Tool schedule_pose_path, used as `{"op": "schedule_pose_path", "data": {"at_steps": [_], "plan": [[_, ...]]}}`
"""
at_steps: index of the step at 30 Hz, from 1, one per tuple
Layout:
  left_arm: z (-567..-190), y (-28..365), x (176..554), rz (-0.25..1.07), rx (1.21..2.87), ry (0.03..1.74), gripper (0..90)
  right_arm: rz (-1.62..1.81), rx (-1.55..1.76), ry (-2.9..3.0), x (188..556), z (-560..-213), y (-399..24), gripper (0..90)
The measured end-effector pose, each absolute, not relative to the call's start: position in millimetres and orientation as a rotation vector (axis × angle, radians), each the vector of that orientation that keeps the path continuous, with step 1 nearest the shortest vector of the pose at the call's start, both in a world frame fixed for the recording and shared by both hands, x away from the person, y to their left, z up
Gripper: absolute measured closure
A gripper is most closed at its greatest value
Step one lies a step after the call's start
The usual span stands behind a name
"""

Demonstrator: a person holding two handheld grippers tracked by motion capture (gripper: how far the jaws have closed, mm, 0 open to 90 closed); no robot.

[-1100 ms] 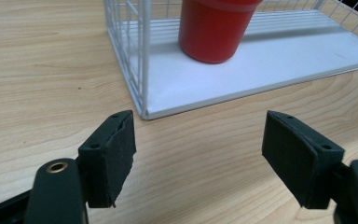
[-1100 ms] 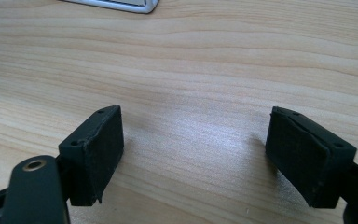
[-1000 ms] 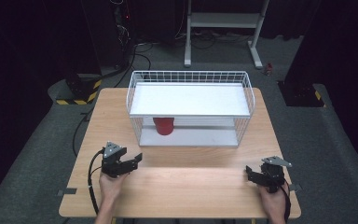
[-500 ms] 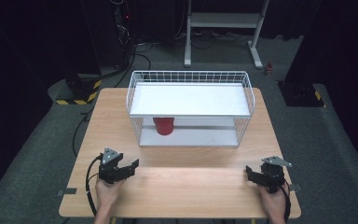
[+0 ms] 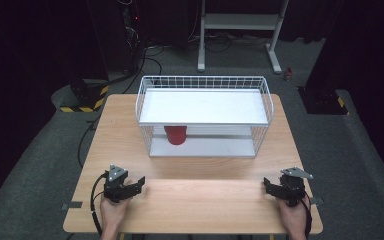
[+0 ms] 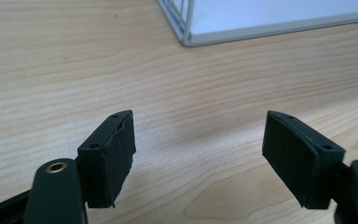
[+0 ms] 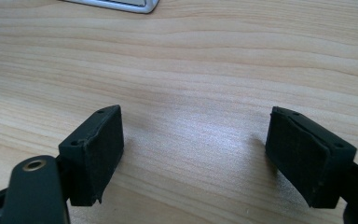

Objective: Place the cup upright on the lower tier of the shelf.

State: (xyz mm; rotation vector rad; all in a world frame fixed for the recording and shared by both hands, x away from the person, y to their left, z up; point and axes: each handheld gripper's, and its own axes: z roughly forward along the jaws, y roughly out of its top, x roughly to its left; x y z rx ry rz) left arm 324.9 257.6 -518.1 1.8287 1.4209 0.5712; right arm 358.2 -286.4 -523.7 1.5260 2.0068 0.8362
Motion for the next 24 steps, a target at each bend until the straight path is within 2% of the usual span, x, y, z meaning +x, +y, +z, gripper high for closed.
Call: {"op": "schedule_pose_path", "data": {"at_steps": [10,13,14,24], "plan": [[-528.3,261.8,332.4,0.641,1.819,1.502,24.6,0.836,1.526,2.006,358.3,-523.7,-286.5,19.1],[-528.7,258.8,335.3,0.666,1.86,1.514,24.6,0.836,1.526,2.006,358.3,-523.7,-286.5,19.1],[-528.8,256.3,336.6,0.678,1.891,1.495,22.0,0.836,1.527,2.005,358.5,-523.8,-286.4,19.1],[-529.2,255.5,337.6,0.675,1.877,1.518,18.4,0.836,1.527,2.005,358.3,-523.8,-286.4,19.1]]}}
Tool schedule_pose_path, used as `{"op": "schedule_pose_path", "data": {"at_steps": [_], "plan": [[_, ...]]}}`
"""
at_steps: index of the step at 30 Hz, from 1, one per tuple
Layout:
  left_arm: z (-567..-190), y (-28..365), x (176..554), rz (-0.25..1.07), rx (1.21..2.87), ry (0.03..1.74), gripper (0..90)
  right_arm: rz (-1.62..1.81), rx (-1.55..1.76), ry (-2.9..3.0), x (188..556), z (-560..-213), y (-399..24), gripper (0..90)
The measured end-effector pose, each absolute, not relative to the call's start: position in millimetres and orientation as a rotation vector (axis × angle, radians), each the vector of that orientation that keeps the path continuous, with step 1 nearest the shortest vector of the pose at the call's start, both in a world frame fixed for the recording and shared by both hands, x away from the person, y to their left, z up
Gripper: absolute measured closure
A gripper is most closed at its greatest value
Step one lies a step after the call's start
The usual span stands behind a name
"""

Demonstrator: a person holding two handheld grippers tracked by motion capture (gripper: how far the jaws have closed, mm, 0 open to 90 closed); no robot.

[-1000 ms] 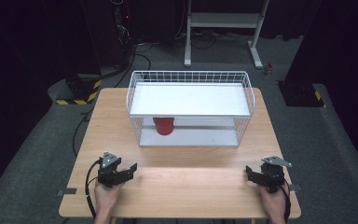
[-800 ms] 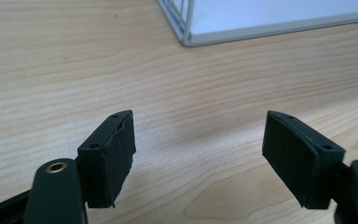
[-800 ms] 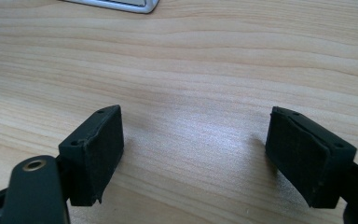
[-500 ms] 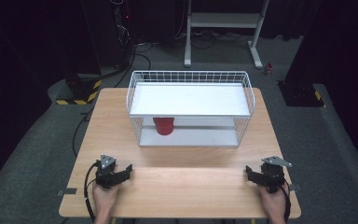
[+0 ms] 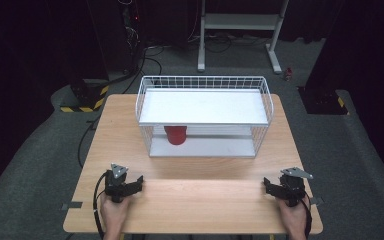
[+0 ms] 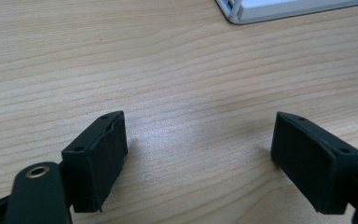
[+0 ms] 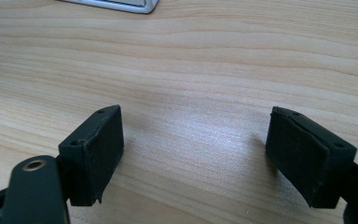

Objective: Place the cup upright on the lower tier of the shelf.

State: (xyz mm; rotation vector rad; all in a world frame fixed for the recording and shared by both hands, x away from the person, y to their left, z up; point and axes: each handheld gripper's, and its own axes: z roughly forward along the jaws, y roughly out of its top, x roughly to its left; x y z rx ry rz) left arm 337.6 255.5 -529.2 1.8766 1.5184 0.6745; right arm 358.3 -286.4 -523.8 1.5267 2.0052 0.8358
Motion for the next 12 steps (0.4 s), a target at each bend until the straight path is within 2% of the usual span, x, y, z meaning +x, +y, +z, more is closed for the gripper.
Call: {"op": "schedule_pose_path", "data": {"at_steps": [12], "plan": [[-529.5,255.0,337.7,0.668,1.88,1.519,16.0,0.837,1.527,2.006,358.4,-523.8,-286.4,19.1]]}}
